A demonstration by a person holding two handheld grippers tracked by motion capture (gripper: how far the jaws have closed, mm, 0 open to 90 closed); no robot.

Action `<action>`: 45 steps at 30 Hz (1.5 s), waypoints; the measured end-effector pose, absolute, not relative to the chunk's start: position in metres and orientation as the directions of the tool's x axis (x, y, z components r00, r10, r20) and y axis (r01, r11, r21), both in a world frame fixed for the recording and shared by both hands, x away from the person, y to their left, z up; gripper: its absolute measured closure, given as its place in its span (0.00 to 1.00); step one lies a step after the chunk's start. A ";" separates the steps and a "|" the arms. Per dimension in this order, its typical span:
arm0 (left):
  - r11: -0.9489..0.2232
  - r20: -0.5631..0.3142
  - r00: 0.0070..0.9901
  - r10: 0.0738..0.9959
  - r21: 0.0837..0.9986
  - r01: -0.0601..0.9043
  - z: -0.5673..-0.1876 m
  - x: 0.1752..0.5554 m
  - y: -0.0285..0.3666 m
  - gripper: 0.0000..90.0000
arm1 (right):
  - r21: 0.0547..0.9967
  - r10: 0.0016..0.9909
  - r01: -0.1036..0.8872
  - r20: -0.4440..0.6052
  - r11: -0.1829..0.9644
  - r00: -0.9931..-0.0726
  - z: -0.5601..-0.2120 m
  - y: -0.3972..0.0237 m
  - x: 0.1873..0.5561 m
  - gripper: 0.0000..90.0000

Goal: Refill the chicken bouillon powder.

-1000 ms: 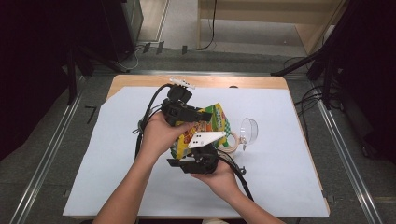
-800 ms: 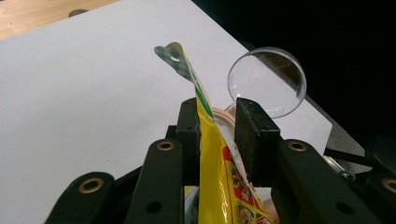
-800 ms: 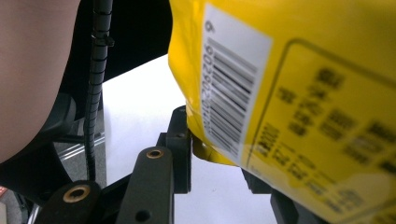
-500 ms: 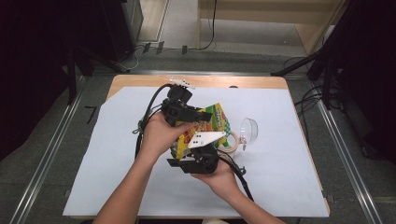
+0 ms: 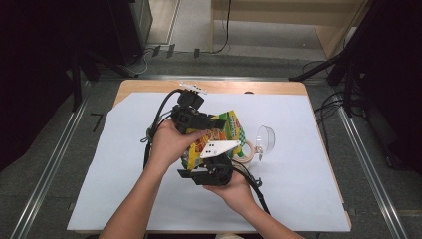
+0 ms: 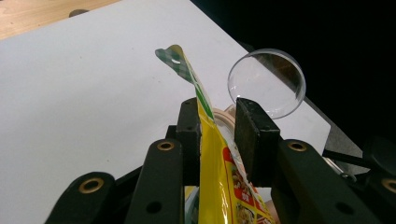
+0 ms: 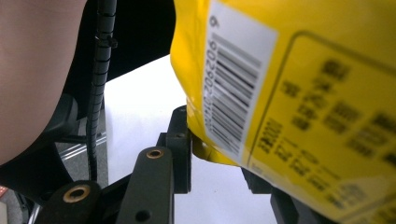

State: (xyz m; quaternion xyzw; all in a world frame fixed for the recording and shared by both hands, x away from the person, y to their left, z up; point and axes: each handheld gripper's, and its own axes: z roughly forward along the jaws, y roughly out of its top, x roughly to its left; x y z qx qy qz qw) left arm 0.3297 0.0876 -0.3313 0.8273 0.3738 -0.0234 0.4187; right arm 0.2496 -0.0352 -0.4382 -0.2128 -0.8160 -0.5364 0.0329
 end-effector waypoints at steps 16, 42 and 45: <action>-0.374 -0.345 0.722 0.600 0.677 0.634 -0.330 0.328 0.086 0.79 | 0.863 0.315 0.377 0.274 0.336 -0.909 -0.440 -0.035 0.250 0.78; -0.391 -0.304 0.712 0.633 0.668 0.633 -0.331 0.331 0.090 0.88 | 0.857 0.304 0.396 0.301 0.329 -0.904 -0.440 -0.034 0.248 0.78; -0.386 -0.309 0.711 0.632 0.670 0.634 -0.332 0.331 0.090 0.88 | 0.857 0.307 0.395 0.298 0.330 -0.904 -0.441 -0.035 0.249 0.78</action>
